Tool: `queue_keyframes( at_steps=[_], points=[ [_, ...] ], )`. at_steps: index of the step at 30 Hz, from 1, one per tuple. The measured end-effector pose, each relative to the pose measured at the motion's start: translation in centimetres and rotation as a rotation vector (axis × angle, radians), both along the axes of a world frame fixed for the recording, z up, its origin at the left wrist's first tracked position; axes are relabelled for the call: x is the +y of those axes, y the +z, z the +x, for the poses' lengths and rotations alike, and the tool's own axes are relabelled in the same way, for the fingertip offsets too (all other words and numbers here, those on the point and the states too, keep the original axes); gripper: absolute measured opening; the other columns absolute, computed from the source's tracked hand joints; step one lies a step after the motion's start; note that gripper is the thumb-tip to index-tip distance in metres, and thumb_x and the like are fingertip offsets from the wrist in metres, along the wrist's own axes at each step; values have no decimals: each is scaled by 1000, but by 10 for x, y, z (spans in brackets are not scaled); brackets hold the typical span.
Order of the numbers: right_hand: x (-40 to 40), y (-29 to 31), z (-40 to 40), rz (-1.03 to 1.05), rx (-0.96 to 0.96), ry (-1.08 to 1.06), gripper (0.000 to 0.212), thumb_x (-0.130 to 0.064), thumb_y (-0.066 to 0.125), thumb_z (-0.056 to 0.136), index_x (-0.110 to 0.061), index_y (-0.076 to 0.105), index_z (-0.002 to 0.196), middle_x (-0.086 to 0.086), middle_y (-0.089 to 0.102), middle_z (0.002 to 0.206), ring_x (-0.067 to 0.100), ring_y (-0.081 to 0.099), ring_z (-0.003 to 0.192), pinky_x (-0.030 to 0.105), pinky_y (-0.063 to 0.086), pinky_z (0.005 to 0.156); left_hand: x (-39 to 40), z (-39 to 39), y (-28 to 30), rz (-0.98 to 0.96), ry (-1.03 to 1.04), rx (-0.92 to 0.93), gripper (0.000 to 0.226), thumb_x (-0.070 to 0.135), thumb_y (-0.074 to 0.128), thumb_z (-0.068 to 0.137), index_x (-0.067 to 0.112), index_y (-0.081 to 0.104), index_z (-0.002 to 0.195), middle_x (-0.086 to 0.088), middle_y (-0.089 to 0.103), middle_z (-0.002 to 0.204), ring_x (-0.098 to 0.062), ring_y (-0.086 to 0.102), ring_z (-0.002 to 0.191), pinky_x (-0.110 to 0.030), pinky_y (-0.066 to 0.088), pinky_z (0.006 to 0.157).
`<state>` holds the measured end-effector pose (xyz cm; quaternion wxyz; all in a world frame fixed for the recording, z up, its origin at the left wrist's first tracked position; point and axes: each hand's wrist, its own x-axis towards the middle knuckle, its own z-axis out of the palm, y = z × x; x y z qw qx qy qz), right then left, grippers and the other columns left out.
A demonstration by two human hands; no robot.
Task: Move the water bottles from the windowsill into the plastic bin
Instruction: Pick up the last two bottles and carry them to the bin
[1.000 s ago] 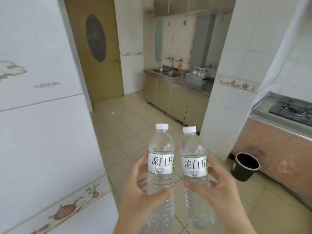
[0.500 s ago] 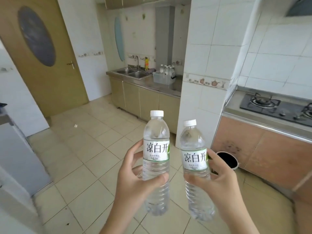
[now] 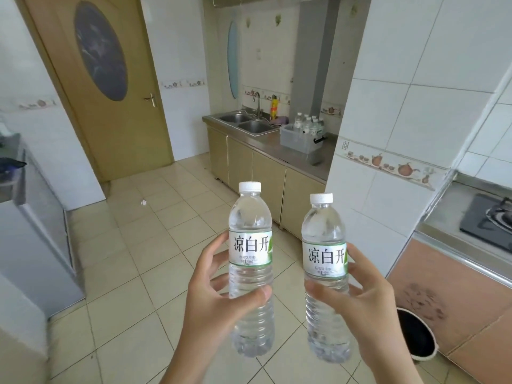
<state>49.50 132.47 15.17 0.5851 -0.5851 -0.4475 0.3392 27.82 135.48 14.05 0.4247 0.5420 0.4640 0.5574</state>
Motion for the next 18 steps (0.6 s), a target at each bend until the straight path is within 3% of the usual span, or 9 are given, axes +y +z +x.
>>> queue_keyframes(
  at_steps=[5,8,12,18],
  points=[
    [91,-5,21,38,-31,60,76,-14,93,52,-67,59,94,-25,70,94,1,71,76,12,52,55,88,21,-5,-2,24,-19,97,36,93,38,65,52,120,24,68,118,-14,68,106,-30,56,78],
    [155,-7,31,60,-45,69,75,-10,92,53,-66,60,92,-22,71,92,2,71,73,11,51,52,150,33,-10,10,20,-38,96,36,93,37,65,52,119,25,68,117,-9,70,101,-25,59,70],
    [241,0,45,63,-62,68,77,-9,91,52,-69,60,88,-30,69,87,-2,70,69,7,48,50,234,48,-8,-5,22,-59,96,35,93,36,66,52,118,26,66,118,-14,66,109,-39,58,85],
    [354,9,69,74,-63,57,75,-10,92,52,-64,61,94,-23,72,88,4,71,73,11,51,53,350,70,3,6,-1,-65,96,36,93,38,65,53,120,23,67,119,-16,67,110,-42,58,86]
  ],
)
